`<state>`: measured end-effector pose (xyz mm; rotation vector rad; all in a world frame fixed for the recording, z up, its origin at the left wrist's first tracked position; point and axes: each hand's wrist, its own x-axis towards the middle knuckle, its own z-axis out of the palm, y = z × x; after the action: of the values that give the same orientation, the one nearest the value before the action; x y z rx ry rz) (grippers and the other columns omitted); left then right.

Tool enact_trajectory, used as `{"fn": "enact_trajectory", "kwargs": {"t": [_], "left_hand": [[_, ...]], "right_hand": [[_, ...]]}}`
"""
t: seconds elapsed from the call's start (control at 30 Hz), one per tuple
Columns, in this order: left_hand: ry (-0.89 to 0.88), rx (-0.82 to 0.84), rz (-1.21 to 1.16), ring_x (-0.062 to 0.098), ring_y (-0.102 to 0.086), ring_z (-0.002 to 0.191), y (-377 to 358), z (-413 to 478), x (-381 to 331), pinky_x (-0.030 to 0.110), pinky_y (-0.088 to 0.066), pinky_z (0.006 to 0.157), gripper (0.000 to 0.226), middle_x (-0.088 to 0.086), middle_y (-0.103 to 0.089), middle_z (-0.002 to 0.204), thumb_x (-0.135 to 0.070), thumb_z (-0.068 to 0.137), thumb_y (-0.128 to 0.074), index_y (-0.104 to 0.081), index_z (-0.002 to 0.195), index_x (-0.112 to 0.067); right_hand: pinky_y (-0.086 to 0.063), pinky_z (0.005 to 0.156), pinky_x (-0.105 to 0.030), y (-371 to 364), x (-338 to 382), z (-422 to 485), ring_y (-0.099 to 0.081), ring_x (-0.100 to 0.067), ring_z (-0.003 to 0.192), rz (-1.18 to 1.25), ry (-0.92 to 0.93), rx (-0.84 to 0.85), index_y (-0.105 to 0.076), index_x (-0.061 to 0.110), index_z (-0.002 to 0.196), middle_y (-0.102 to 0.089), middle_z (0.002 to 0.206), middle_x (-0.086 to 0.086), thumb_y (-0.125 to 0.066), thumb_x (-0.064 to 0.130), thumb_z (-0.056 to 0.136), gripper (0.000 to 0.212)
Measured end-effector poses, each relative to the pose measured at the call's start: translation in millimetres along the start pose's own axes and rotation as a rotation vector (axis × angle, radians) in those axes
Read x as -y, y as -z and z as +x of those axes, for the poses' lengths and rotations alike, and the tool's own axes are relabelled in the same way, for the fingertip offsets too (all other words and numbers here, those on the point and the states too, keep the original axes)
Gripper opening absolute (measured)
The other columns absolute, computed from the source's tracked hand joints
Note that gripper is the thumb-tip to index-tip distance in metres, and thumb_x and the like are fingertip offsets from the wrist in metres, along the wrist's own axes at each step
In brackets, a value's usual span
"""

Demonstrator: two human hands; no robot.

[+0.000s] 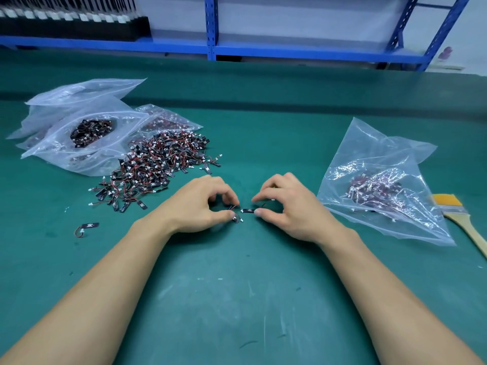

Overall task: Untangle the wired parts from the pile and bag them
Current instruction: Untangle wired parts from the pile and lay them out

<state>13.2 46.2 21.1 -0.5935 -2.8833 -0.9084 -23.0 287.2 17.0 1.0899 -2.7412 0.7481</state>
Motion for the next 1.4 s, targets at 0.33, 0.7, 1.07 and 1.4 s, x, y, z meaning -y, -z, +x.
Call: {"fn": "enact_trajectory", "kwargs": {"t": [0.33, 0.7, 1.07, 1.4], "left_hand": [[0.044, -0.026, -0.066, 0.007, -0.053, 0.067, 4, 0, 10, 0.020, -0.041, 0.059, 0.016, -0.014, -0.064, 0.073, -0.039, 0.071, -0.087, -0.074, 0.078, -0.033], [-0.014, 0.013, -0.074, 0.009, -0.054, 0.075, -2, 2, 3, 0.028, -0.046, 0.068, 0.009, -0.014, -0.063, 0.077, -0.035, 0.078, -0.083, -0.075, 0.081, -0.034], [-0.041, 0.018, -0.015, 0.003, -0.054, 0.097, -5, 1, -2, 0.018, -0.041, 0.083, 0.035, -0.015, -0.061, 0.097, -0.049, 0.077, -0.079, -0.074, 0.108, -0.034], [-0.041, 0.014, -0.042, 0.004, -0.053, 0.091, -7, 1, -3, 0.018, -0.039, 0.076, 0.020, -0.015, -0.064, 0.087, -0.047, 0.075, -0.081, -0.074, 0.090, -0.035]], "right_hand": [[-0.046, 0.079, -0.036, 2, -4, 1, -0.044, -0.010, 0.083, -0.024, -0.030, 0.052, -0.074, 0.028, 0.091, -0.056, 0.080, 0.014, -0.070, 0.033, 0.092, 0.007], [-0.045, 0.079, -0.033, 4, -4, 0, -0.049, -0.012, 0.081, -0.017, -0.053, 0.032, -0.075, 0.023, 0.087, -0.059, 0.078, 0.012, -0.071, 0.031, 0.090, 0.008], [-0.047, 0.079, -0.035, 3, -5, 0, -0.050, -0.010, 0.078, 0.002, -0.074, 0.020, -0.073, 0.025, 0.084, -0.060, 0.077, 0.011, -0.072, 0.030, 0.088, 0.007], [-0.047, 0.078, -0.034, 4, -4, 0, -0.051, -0.010, 0.078, 0.006, -0.091, 0.027, -0.073, 0.026, 0.085, -0.059, 0.078, 0.011, -0.071, 0.033, 0.089, 0.008]]}}
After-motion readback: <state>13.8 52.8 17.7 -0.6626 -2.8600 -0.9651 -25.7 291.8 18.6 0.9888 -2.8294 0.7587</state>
